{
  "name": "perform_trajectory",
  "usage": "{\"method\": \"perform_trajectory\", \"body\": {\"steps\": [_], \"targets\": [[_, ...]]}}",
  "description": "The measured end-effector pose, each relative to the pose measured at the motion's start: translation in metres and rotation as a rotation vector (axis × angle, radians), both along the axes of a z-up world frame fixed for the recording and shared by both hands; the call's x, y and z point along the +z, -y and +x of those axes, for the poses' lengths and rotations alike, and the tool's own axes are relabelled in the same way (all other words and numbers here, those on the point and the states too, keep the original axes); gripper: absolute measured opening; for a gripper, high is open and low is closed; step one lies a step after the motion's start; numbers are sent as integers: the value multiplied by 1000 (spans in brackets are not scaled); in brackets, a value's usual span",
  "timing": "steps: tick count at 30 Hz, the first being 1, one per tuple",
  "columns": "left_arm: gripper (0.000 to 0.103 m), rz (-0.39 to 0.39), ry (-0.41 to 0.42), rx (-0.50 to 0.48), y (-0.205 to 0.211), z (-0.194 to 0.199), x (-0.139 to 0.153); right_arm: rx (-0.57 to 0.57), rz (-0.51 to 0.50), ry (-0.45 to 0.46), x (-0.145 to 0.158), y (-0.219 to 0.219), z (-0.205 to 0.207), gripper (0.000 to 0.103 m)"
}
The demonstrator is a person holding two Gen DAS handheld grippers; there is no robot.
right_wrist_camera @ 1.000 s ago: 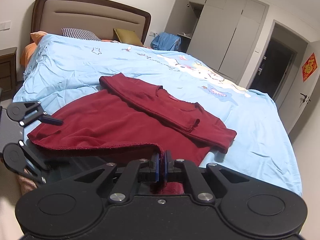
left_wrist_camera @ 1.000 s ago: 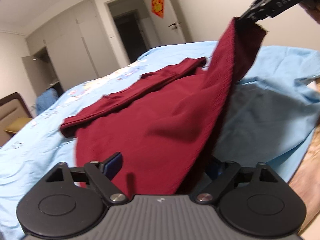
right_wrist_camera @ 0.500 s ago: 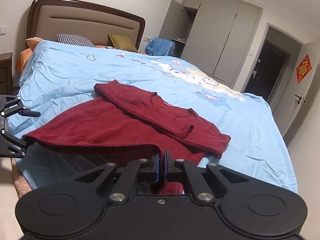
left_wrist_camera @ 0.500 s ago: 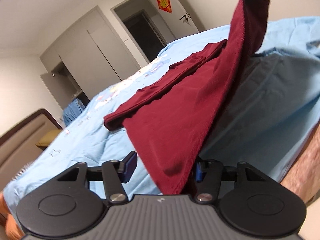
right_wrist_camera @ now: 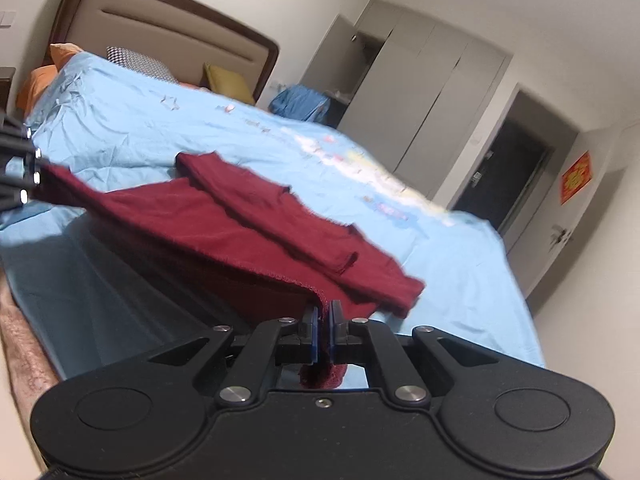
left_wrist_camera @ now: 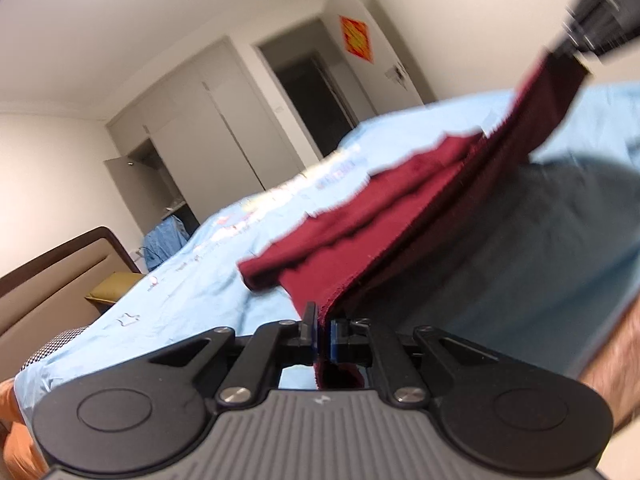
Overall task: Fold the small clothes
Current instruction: 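Lift the hem with both grippers and fold it over toward the collar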
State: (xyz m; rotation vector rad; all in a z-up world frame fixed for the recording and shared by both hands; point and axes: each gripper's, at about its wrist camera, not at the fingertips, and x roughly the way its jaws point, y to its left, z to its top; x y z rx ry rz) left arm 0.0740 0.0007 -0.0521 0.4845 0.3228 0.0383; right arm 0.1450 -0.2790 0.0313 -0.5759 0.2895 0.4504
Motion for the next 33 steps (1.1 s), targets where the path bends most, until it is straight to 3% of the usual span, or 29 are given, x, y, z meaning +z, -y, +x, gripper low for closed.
{"method": "perform_trajectory", "body": {"steps": [7,13,20,27,33], "targets": [[4,-155,127,-6,-18,-5,55,-3,44,183,18,5,-28,3],[4,-291,196,-31,-41,-29,99,15,100,250,42,18,-57,3],[4,-392,151,-117,-80,-60,144,52,172,247,84,34,-94,3],[5,-339,141,-167,-88,-65,166,57,155,270,111,31,-92,3],[5,-293,76,-145,-81,-9,164,49,96,231,114,15,-37,3]]}}
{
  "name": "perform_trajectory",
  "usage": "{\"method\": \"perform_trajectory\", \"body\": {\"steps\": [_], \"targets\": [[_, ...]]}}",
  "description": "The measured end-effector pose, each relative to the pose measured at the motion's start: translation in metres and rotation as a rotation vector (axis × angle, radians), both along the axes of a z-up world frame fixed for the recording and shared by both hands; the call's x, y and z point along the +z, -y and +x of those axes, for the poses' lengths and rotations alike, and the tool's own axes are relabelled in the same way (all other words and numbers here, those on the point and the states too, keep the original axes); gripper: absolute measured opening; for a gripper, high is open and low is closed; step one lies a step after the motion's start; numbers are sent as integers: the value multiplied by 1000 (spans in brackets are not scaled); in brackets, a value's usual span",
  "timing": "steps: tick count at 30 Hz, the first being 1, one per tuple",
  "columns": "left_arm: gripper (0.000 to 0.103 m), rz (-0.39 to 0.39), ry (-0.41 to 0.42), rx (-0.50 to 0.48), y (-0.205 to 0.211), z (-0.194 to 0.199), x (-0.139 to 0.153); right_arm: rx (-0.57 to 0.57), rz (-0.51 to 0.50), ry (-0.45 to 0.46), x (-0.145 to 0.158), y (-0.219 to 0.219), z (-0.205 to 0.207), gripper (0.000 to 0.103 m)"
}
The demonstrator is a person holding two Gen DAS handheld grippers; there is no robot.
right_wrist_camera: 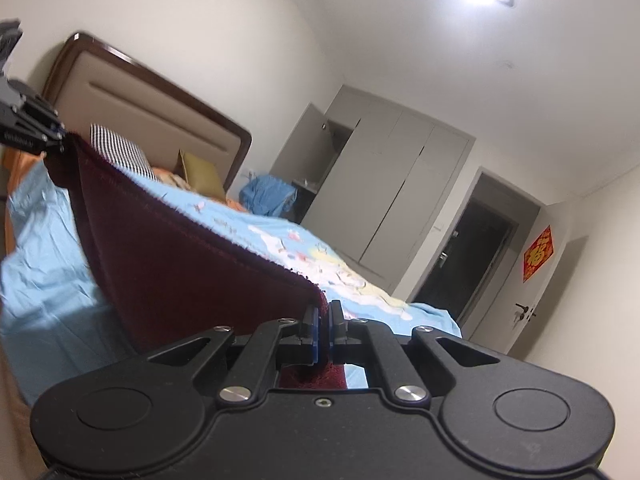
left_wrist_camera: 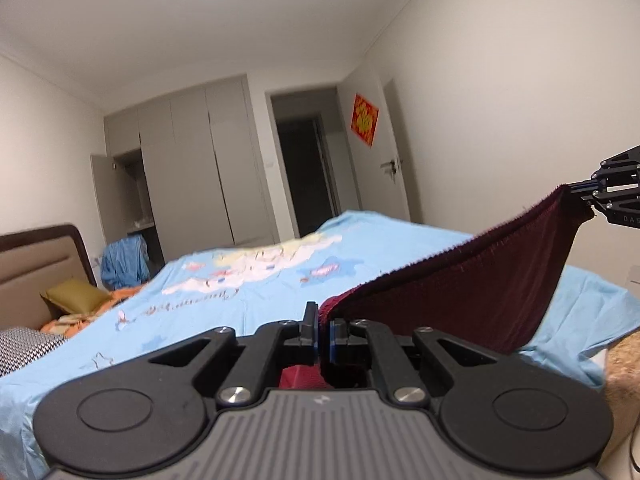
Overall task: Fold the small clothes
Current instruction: 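Lift the hem with both grippers and fold it over toward the collar, then lower the folded hem onto the sweater and open both grippers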
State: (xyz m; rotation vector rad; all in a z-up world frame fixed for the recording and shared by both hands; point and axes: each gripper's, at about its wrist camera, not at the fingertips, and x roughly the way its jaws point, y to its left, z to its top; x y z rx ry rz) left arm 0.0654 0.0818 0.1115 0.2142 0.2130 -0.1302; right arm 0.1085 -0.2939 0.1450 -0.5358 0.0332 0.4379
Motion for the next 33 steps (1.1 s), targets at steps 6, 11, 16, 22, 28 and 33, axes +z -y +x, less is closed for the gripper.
{"method": "perform_trajectory", "body": {"steps": [6,11,16,22,28,33], "targets": [[5,52,-62,68,4,72,-8,-32,-67,-5,-19,-27,68,3],[5,78,-92,88,8,131,-20,-78,-92,-47,-37,-47,130,3],[5,76,-173,105,2,191,-43,-110,-108,-114,-58,-66,187,3],[5,52,-282,133,-11,244,-84,-136,-129,-201,-96,-86,242,3],[5,25,-379,147,-23,280,-122,-151,-143,-273,-132,-105,280,4],[5,-13,-443,149,-33,295,-142,-159,-148,-319,-157,-113,300,4]]}}
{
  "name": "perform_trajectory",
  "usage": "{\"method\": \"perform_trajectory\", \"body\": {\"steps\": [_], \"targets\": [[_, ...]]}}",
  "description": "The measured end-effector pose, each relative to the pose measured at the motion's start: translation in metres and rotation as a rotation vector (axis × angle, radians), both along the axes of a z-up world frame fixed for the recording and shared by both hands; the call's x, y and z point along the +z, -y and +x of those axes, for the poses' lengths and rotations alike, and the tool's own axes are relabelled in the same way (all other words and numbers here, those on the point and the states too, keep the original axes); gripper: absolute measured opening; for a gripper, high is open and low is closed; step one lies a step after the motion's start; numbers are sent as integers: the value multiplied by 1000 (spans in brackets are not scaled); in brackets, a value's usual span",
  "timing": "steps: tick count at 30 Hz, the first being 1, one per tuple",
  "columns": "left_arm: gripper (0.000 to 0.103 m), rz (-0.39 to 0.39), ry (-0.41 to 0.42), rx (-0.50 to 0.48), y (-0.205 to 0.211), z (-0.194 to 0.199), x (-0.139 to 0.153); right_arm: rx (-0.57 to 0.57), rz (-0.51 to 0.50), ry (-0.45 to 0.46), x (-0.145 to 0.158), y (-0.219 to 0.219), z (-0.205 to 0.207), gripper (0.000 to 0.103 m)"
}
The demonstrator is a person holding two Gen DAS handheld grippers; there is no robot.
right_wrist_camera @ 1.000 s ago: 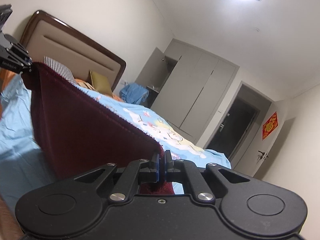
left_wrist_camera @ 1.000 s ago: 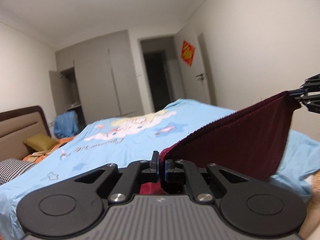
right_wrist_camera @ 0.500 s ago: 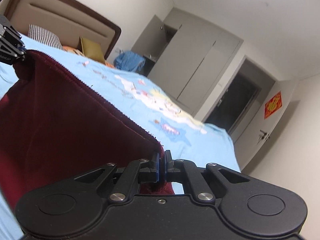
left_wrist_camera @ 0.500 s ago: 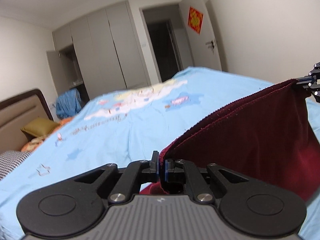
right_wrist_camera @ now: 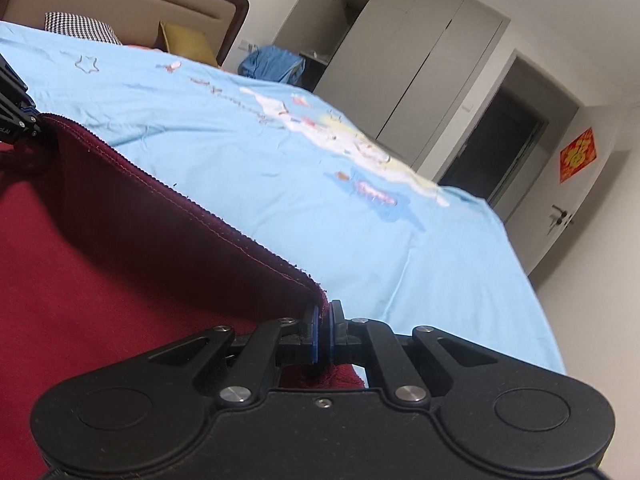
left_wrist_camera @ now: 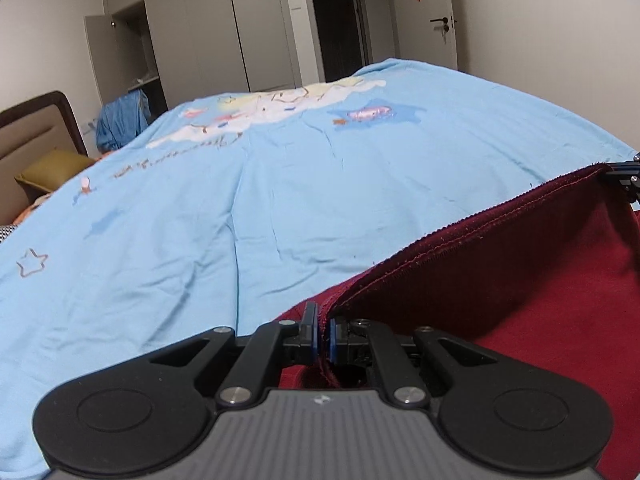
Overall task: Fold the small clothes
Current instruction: 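Lower the folded hem onto the sweater and open both grippers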
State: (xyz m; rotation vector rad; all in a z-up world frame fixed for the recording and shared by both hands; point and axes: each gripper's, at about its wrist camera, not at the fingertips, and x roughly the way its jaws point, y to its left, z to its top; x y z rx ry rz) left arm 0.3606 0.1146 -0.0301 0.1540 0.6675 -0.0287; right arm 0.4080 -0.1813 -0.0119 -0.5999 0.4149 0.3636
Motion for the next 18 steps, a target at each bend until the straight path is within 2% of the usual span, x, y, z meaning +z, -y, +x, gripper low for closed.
{"method": "perform_trajectory", "body": {"steps": [8,10,11,12,13,14,15,16,17,18], "targets": [[6,-73,-55,4,-11,17,-12,-25,39,-68,-25,-4,14,6],[11,-95,-61,2,-15,20,-12,-28,47,-79,-29,-3,16,10],[16,-102,-67,-1,-16,22,-12,-29,51,-82,-31,-2,17,12],[40,-107,-69,-2,-18,23,-12,-32,57,-86,-33,-1,17,18],[67,-115,-63,0,-19,22,-11,-38,66,-91,-34,0,17,30],[75,-124,-51,6,-21,20,-10,-43,81,-99,-35,1,18,36],[81,-131,-38,11,-23,18,-9,-47,95,-105,-35,2,19,47],[83,-136,-33,13,-24,17,-7,-51,104,-108,-36,3,19,57],[85,-141,-30,19,-25,17,-7,-57,106,-104,-37,4,19,61],[92,-145,-25,32,-27,16,-6,-66,104,-97,-38,3,19,68]]}}
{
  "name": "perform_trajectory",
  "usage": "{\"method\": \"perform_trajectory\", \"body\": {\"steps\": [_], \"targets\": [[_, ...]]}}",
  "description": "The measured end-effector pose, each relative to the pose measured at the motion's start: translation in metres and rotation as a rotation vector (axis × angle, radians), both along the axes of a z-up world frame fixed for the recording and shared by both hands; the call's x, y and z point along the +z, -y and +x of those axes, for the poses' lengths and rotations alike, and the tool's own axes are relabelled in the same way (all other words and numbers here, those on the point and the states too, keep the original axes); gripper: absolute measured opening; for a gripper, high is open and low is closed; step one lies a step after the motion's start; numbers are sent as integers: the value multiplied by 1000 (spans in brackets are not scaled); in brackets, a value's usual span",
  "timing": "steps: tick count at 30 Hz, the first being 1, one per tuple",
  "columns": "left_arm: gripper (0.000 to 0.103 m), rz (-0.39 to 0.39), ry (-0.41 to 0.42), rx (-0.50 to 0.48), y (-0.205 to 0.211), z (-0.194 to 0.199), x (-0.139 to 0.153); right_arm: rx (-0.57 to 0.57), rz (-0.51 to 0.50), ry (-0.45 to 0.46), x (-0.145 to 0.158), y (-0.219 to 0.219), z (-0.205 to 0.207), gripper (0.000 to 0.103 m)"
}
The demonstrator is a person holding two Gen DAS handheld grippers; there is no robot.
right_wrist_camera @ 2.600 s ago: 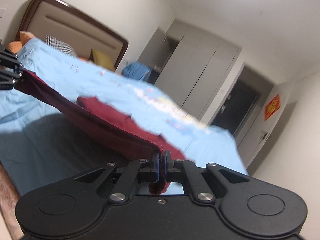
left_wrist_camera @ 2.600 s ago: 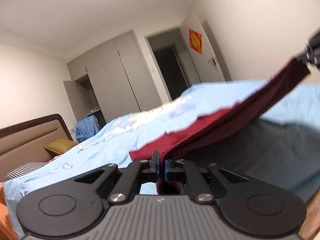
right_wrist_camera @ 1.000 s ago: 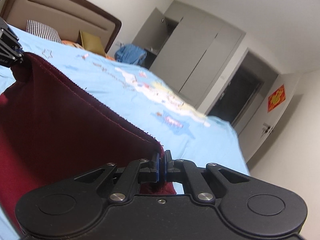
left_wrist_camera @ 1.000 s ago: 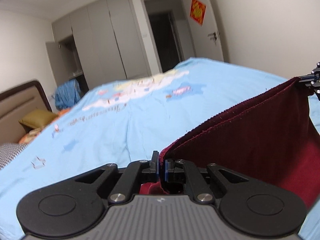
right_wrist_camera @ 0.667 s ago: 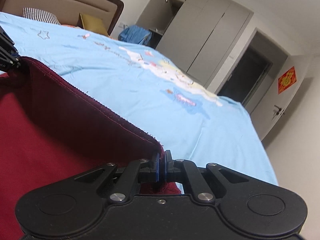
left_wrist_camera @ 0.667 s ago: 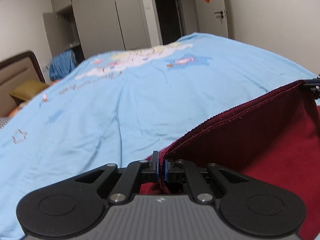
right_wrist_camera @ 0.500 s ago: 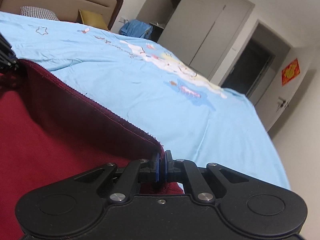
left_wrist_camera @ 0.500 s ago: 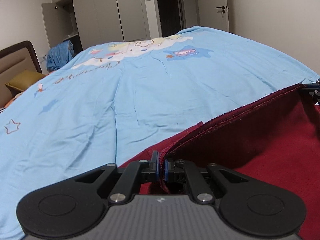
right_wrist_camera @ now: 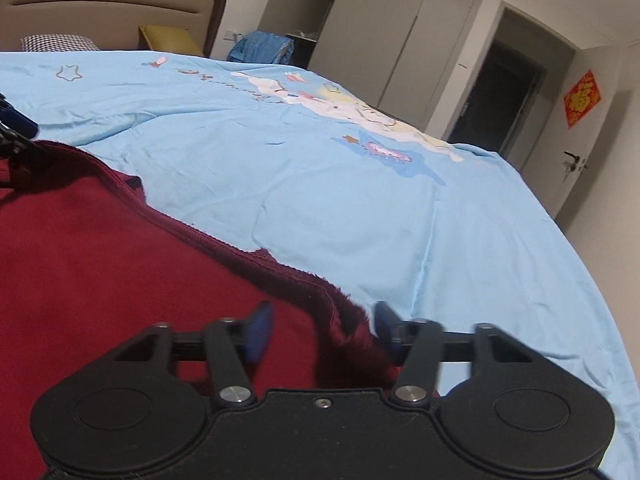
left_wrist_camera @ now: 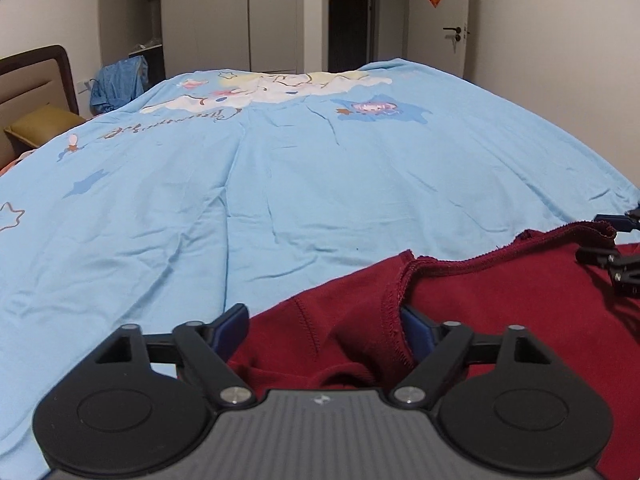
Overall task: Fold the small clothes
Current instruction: 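Lower the folded hem onto the sweater and open both grippers, then withdraw both grippers from the folded sweater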
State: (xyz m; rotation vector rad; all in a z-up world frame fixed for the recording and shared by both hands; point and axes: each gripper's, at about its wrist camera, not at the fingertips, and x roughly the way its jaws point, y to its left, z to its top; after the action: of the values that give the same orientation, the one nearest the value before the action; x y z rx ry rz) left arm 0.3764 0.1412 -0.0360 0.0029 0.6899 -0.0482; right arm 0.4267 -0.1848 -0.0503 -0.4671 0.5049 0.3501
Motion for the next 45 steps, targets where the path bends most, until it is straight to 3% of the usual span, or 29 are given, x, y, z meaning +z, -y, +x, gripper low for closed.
{"method": "perform_trajectory", "body": {"steps": [1,7,11,14,18,21,28,31,35,39,42,45], "targets": [[97,-4,9,16,-1,-1,1,-8,0,6,0,2,-1,75],[102,-10,67,44,-10,-10,12,-45,10,30,-2,11,-2,93],[103,-29,111,120,-27,-11,24,-102,4,49,-6,20,1,98],[103,-97,124,164,-42,-11,31,-169,-5,65,-10,28,6,100],[103,-128,151,184,-48,-19,33,-290,-22,142,-11,38,12,102],[103,-89,153,106,-35,-25,25,-337,-3,158,-11,46,18,102],[103,101,123,-107,16,-28,-8,-338,-35,139,-24,40,31,102],[103,186,125,-151,32,-24,-16,-333,-49,137,-30,37,33,102],[103,292,105,-69,38,-14,-23,-331,-49,132,-35,36,35,102],[103,320,94,36,23,-3,-25,-332,-18,125,-36,41,38,102],[103,288,56,104,0,6,-29,-335,14,114,-37,46,39,102],[103,154,25,140,-23,11,-34,-335,45,96,-39,51,41,102]]}}
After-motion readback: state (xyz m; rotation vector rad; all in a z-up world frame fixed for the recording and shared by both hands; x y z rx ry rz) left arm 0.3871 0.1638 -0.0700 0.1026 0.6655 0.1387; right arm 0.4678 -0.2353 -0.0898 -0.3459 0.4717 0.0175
